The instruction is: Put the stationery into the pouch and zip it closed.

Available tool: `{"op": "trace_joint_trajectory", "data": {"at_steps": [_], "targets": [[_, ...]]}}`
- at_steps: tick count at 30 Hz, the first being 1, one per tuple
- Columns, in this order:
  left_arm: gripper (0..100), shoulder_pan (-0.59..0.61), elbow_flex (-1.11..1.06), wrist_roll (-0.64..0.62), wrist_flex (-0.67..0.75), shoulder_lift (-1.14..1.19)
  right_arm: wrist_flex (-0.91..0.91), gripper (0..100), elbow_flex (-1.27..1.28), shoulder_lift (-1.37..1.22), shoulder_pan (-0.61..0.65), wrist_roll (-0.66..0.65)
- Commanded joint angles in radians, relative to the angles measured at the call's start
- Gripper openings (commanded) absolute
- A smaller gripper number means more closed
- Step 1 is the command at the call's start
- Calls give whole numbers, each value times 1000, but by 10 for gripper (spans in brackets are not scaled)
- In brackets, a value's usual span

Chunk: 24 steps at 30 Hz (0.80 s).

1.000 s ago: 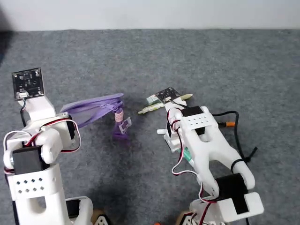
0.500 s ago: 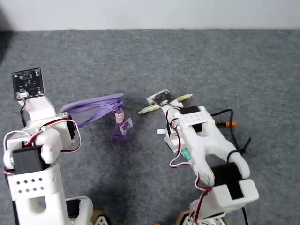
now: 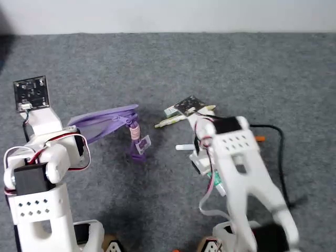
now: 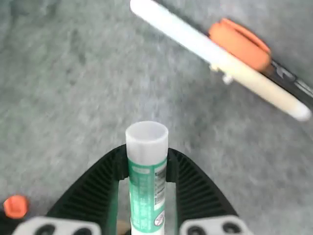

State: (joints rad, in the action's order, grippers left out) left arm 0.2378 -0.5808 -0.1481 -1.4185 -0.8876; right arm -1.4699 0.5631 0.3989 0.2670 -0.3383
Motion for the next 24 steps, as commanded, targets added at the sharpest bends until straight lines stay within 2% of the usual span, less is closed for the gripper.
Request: {"op": "trace_joint_trajectory", "data": {"at_steps": [1,4,8,11,18,24], "targets": [[12,6,44,-8,5,5,-102,7,-21,249,-2,-2],[12,6,44,-8,5,5,-170,7,-21,403,-2,0],[12,5,42,-8,5,5,-163,7,-25,616,8,41],[12,3,42,-8,6,5,-117,7,-23,759,99,84],[12,3,42,-31,6,5,113,7,-21,854,331,319],[12,2,42,-31,6,5,503,7,55,852,470,368]]}}
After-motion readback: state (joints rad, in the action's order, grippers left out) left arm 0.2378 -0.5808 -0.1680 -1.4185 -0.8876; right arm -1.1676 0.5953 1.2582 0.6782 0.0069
